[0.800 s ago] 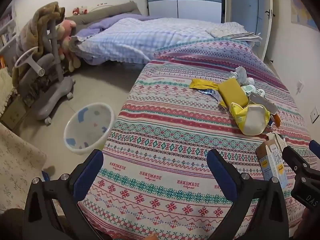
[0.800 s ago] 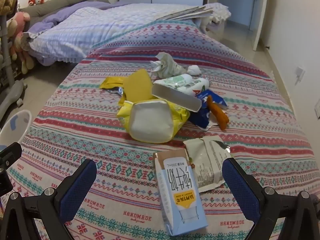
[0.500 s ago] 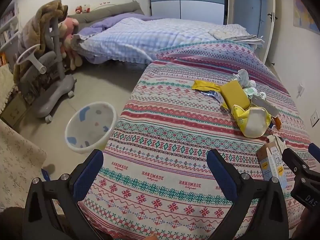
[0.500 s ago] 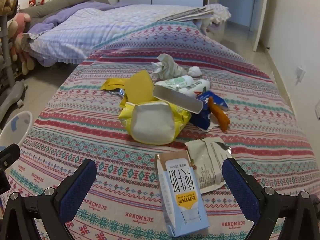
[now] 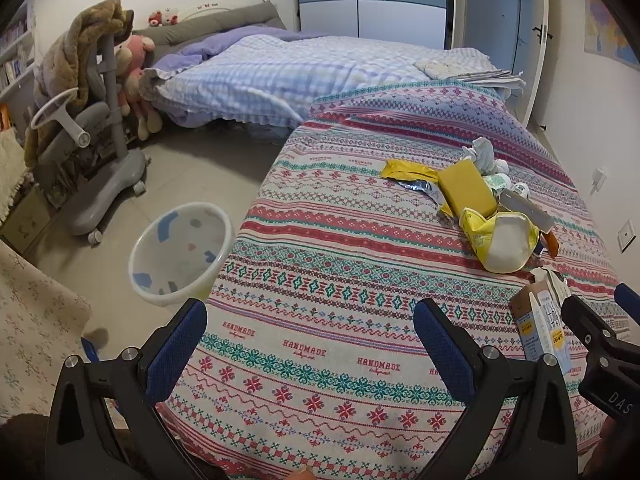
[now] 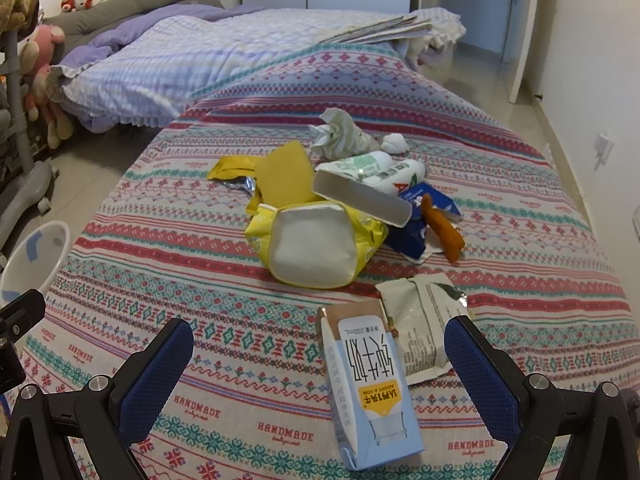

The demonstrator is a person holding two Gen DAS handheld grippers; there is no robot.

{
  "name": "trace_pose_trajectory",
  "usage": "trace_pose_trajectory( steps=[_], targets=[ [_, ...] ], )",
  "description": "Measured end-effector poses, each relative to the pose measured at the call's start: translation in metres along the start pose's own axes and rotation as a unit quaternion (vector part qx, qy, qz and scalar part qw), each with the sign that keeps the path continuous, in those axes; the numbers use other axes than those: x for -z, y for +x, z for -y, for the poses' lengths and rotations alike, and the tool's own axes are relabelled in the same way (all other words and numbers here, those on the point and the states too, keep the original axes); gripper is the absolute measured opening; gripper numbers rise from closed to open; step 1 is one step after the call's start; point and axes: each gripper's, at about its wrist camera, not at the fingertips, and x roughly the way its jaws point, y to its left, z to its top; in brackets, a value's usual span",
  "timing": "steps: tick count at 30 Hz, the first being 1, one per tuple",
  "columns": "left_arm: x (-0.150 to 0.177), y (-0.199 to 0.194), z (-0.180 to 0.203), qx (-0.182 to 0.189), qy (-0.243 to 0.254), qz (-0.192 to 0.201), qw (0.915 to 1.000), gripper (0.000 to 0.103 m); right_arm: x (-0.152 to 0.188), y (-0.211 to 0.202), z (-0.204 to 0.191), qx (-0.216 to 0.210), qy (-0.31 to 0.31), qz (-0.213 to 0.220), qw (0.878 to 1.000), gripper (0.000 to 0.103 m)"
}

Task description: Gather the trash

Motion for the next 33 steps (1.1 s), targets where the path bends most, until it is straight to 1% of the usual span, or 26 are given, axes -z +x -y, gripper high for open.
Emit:
trace_pose_trajectory(
  steps=[9,12,21,28,33],
  targets=[
    [0.001,-0.004,0.0,0.001,0.002,0.003,1.0,0.103,0.0,-0.003,0.001,0.0,0.001,0.001,1.0,0.103],
    [0.001,-0.006,-0.002,0.008,0.001,0.004,1.0,0.103,0.001,-0.004,0.001,-0.001,0.001,0.001,1.0,0.103],
    [0.002,-0.009,-0.003,0.011,0.003,0.009,0.9999,0.103,-0.001,-0.015,0.0,0.005,0.001,0.015,1.0,0.103],
    [0.005,-0.014,-0.001,0.013,0.009,0.011,0.9998,0.103,-0.001,-0.022,0.003,0.009,0.004,0.015,1.0,0.103],
    [0.007,-0.015,-0.001,0.015,0.008,0.007,0.9998,0.103,-0.002,-0.028,0.008,-0.009,0.018,0.006,1.0,0.103]
  ],
)
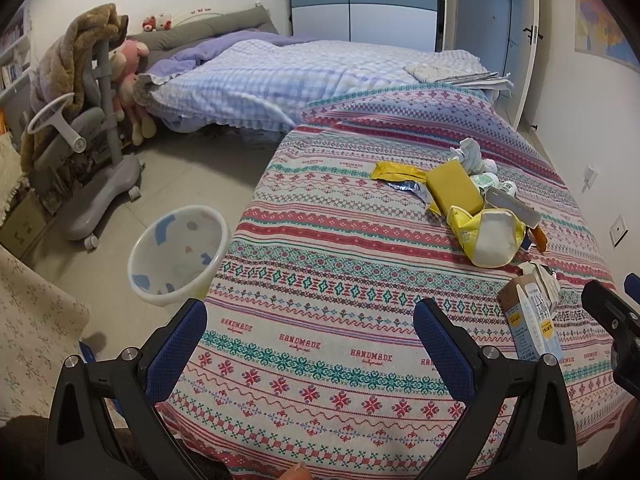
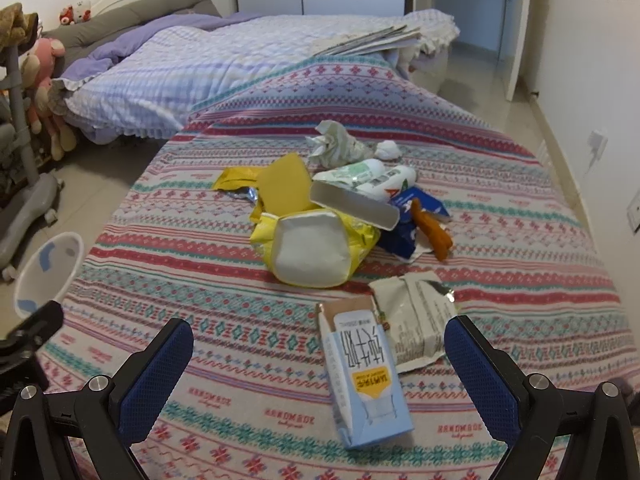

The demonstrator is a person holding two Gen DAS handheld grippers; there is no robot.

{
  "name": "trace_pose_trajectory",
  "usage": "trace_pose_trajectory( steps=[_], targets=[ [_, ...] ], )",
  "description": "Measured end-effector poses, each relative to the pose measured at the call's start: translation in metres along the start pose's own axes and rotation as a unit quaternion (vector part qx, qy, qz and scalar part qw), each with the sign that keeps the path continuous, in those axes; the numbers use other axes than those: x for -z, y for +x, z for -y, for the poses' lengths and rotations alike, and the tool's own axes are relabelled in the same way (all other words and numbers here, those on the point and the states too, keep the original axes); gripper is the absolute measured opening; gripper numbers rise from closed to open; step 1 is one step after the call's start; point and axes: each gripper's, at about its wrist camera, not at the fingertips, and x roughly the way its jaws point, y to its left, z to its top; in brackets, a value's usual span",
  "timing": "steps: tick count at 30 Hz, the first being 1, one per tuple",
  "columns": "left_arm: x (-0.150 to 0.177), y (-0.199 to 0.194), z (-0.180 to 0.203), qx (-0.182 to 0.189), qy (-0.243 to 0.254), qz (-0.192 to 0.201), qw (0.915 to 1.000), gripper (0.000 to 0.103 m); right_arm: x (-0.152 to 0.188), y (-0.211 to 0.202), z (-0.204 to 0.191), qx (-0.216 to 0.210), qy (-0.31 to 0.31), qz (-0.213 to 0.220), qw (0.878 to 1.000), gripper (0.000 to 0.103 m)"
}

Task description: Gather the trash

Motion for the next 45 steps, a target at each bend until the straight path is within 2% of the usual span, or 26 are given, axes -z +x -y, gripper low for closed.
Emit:
trace_pose_trajectory(
  steps=[9,14,22,25,31,35,39,43,45],
  targets=[
    [0.0,-0.003,0.0,-0.002,-0.003,0.004,1.0,0.103,-0.004,-0.007,0.006,0.002,0.004,-0.008,1.0,0.103],
    [-0.005,0.001,0.003,-0.005,0.016,0.008,0.9998,0.103,-0.015,-0.002,0.011,0.011,-0.003,-0.027,1.0,0.103],
    [-0.033,0.012,0.015,0.028,0.046,-0.012,0.9985,0.103,-0.047,0.003,0.031,0.016,-0.012,-0.044,0.999,0.103],
    [-0.045,0.024,0.028,0.034,0.075,-0.042,0.9957,0.103,-0.055,0.016,0.046,0.014,-0.001,-0.064,0.998,0.103],
    [-0.069,0.05,0.06,0.07,0.114,-0.086,0.9872,0.103,-0.061,0.049,0.081,0.026,0.034,-0.095,0.995,0.101],
    [-0.08,0.081,0.076,0.13,0.094,-0.122,0.9795,0.102,-0.053,0.079,0.11,0.032,0.072,-0.126,0.989,0.096],
    [-0.091,0.117,0.096,0.158,0.063,-0.151,0.9737,0.099,-0.046,0.106,0.13,0.033,0.094,-0.155,0.983,0.093],
    [-0.1,0.148,0.117,0.206,0.027,-0.182,0.9611,0.095,-0.042,0.122,0.139,0.038,0.096,-0.166,0.981,0.093],
    [-0.098,0.165,0.13,0.229,0.016,-0.209,0.9507,0.091,-0.041,0.128,0.143,0.036,0.097,-0.17,0.98,0.093]
  ],
)
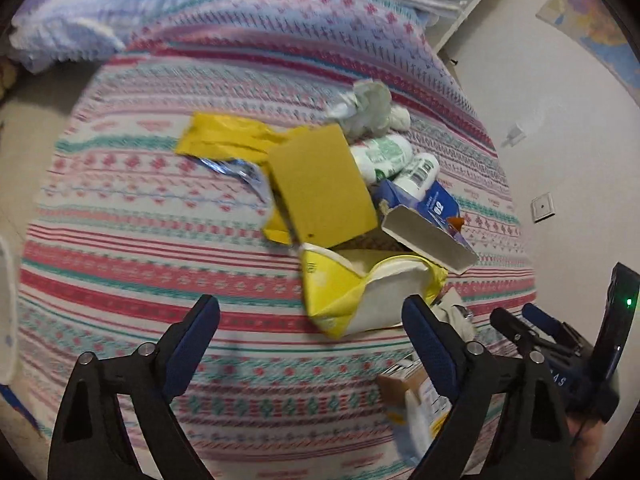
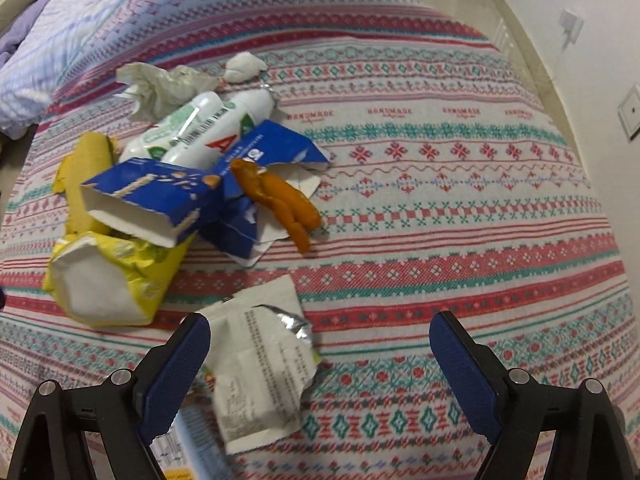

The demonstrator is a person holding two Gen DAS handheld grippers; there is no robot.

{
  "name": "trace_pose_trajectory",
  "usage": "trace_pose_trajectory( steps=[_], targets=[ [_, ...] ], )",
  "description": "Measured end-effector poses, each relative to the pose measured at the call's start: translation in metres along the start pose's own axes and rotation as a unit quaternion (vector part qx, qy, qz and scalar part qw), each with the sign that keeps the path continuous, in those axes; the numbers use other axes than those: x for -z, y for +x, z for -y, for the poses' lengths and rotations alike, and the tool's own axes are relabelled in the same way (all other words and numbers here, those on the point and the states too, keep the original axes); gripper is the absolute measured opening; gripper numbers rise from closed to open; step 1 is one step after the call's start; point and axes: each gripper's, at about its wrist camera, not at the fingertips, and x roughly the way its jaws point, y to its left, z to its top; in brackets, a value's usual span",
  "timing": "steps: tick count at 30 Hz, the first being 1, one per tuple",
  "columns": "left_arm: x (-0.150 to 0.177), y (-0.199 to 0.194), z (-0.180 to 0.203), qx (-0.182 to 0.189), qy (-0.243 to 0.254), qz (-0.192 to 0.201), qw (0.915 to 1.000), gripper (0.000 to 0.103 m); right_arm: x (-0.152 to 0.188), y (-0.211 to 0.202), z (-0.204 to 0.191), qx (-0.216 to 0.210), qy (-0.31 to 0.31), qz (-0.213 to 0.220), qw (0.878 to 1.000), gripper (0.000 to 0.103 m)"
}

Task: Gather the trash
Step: 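Grasp the yellow-and-white snack bag with the left gripper while the right gripper reaches for the blue box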

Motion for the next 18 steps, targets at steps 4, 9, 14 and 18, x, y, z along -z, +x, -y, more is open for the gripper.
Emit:
trace_pose_trajectory(
  steps=[4,9,14,18],
  targets=[
    [-0.004,0.031,0.003,0.038,-0.012,-0.03,0.9987,0.076,-0.005,0.01,0.007,0.002,0.001,-0.004,1.0,0.093],
    [-0.006,0.049,-0.004,0.091,-0.039,-0.046,0.994,0.044,-0.011,0.023,0.015,0.008,0.005,-0.008,1.0,0.093],
    [-0.005,0.03,0.006,0.084,0.005,-0.019,0.9962,0.027,-0.012,0.029,0.019,0.004,0.01,-0.015,1.0,0.093],
    [0.001,0.009,0.009,0.075,0.024,-0.004,0.9969,0.025,-0.011,0.027,0.017,0.0,0.009,-0.01,1.0,0.093]
  ],
)
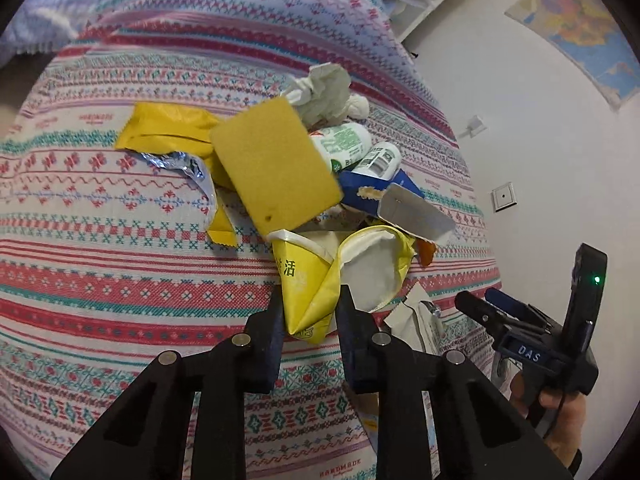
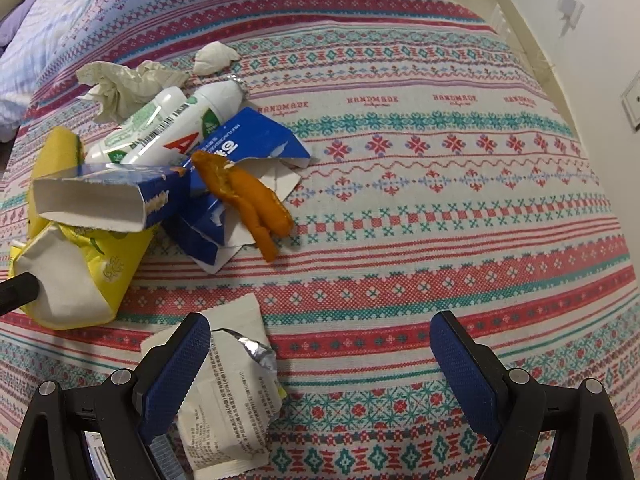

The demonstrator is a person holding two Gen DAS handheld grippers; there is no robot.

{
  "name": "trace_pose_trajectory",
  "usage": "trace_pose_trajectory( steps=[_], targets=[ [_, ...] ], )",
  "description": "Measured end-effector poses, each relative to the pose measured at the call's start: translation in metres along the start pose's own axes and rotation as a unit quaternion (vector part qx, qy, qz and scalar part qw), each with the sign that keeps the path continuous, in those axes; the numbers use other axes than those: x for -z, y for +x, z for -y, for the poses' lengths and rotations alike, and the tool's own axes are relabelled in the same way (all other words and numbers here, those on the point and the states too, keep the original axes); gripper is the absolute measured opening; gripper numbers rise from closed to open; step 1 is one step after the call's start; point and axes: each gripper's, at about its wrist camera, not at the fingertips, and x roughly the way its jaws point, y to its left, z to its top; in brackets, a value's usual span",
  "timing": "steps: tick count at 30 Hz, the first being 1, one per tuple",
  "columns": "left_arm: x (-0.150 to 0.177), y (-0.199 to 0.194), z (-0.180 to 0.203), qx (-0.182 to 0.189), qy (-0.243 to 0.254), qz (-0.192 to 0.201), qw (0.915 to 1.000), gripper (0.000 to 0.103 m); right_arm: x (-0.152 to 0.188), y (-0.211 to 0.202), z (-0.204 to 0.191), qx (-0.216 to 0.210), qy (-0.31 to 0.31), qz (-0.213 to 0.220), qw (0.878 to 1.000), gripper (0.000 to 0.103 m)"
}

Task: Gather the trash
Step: 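Grasp the yellow-and-white snack bag with the left gripper while the right gripper reaches for the blue box, then lift the snack bag with the left gripper while the right gripper grasps the blue box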

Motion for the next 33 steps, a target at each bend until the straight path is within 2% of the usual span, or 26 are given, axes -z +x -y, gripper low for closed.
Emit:
trace_pose_trajectory(
  steps=[7,12,15,18,24,28,33],
  targets=[
    [0.023,-0.052,-0.006,-0.023,0.031,0.021,0.999,0.025,-0.001,-0.01,-0.011,-0.018,0.004,0.01,1.0,0.093],
    [0.031,-0.094,-0.034,-0.05,0.024,0.067,0.9963,0.025,-0.007,-0.009,-0.029,-0.028,-0.001,0.013,1.0,0.089],
    [0.036,-0.113,-0.052,-0.073,0.015,0.091,0.9931,0.025,-0.012,-0.005,-0.04,-0.055,0.011,0.009,0.998,0.088],
    [0.037,-0.123,-0.068,-0.096,0.007,0.105,0.9898,0.025,-0.016,0.0,-0.049,-0.08,0.026,0.004,0.996,0.086],
    [0.041,-0.135,-0.099,-0.112,-0.022,0.11,0.9873,0.025,-0.029,0.024,-0.068,-0.125,0.035,-0.015,0.991,0.086],
    [0.047,-0.139,-0.108,-0.117,-0.024,0.105,0.9872,0.025,-0.035,0.042,-0.069,-0.126,0.037,-0.023,0.991,0.085],
    [0.049,-0.138,-0.112,-0.129,-0.025,0.1,0.9863,0.025,-0.032,0.061,-0.065,-0.152,0.056,-0.052,0.985,0.072]
  ],
)
